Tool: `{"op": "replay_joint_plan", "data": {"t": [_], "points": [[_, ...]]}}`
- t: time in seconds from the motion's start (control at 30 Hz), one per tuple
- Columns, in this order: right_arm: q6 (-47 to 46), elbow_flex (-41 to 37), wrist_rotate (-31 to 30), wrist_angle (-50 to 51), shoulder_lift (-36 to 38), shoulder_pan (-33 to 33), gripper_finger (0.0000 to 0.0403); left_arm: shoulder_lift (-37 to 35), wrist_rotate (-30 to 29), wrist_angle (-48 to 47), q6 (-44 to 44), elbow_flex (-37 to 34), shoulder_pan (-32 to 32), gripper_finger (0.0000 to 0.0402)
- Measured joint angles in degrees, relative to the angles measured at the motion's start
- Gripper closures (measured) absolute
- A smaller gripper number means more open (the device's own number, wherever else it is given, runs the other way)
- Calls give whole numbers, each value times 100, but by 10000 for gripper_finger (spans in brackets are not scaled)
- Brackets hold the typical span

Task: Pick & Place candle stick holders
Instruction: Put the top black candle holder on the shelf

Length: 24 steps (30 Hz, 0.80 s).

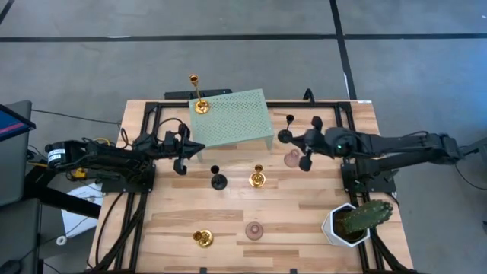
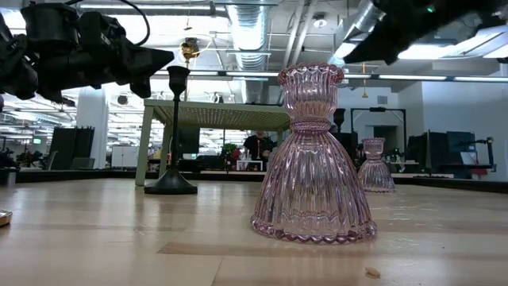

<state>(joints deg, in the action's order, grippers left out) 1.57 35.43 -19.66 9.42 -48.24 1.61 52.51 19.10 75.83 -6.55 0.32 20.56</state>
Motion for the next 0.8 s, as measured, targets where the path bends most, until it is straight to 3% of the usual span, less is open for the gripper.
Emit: {"op": "replay_joint_plan", "data": {"t": [0.13,0.33,0.6,0.8], "points": [[-360,-640,-107,-259,585,118,403,0,86,0,-8,0,-2,395],[-877,-1298,-900,-332,863,465,403,0,86,0,-10,0,-2,396],[-1053,-1553,1,-883,477,939,403,2,86,0,-10,0,-2,397],[-1015,-1555,12,-1103,-141,1193,403,2,86,0,-13,0,-2,395]]}}
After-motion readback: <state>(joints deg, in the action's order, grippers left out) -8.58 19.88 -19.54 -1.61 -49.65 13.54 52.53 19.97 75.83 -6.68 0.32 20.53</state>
